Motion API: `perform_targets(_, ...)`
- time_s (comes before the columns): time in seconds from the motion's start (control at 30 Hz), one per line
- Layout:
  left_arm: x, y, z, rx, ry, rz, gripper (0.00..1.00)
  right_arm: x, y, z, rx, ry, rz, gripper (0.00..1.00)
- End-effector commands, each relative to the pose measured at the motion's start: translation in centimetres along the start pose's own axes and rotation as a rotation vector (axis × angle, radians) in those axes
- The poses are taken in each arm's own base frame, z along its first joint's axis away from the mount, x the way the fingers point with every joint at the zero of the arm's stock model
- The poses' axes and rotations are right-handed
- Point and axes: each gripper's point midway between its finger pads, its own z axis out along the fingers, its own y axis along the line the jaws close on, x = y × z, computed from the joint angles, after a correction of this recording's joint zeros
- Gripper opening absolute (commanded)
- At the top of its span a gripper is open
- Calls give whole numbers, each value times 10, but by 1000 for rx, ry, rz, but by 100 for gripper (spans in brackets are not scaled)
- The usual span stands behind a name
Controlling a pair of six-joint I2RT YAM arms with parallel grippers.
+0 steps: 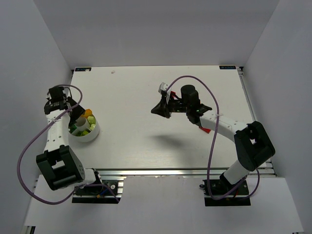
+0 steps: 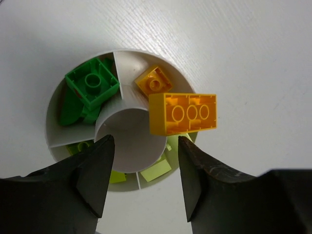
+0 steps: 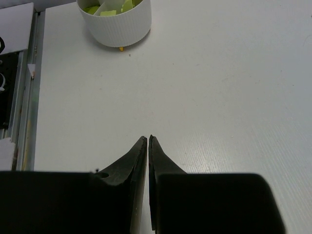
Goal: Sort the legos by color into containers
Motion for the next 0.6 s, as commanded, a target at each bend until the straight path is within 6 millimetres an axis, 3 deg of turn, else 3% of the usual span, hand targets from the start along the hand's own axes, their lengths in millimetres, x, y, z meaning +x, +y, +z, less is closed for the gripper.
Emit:
perform_targets(0.0,-19,-13,-7,81,-67,-35,65,-21,0,-7,12,-51,-47,10)
perform_targets(0.17,-21,-24,-12,141,-75,-52,65,-21,0,-7,12,-48,-48,10)
perform_targets(0.43,-6,-17,-1,162,-51,-101,65,-18,-1,-7,8,-45,-45,10)
perform_targets(0.57,-13,-18,2,179,-75,-121,64,-18,-1,-7,10,-44,-46,10)
